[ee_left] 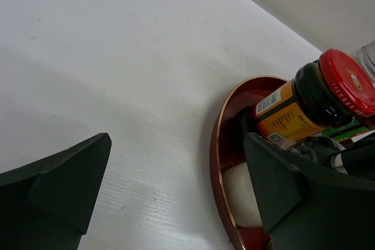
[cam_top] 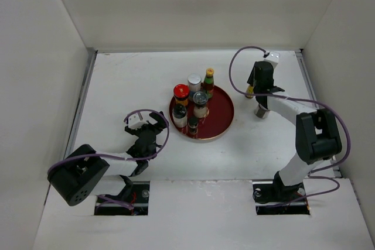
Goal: Organize the condiment bottles
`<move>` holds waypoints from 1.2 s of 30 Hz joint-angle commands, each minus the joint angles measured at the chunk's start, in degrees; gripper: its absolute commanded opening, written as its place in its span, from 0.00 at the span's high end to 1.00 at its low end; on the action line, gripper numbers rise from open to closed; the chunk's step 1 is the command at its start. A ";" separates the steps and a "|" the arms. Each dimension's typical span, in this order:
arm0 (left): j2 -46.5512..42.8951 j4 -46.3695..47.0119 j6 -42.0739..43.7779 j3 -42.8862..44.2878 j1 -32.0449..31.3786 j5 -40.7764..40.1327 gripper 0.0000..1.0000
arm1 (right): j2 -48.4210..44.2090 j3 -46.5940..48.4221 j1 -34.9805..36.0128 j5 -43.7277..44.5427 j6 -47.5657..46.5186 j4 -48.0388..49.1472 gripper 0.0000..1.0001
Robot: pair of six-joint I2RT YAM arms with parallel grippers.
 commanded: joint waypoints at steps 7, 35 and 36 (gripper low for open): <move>-0.13 2.84 -0.52 1.62 0.14 0.64 0.00 | -14.90 -3.29 7.27 2.46 -1.30 3.92 0.69; -1.01 2.84 -0.61 1.36 -0.03 1.26 0.00 | -7.07 -5.58 24.25 6.41 -1.22 11.74 0.23; -1.01 2.84 -0.61 1.36 -0.03 1.26 0.00 | -9.35 -6.63 24.25 6.58 -0.87 11.21 0.21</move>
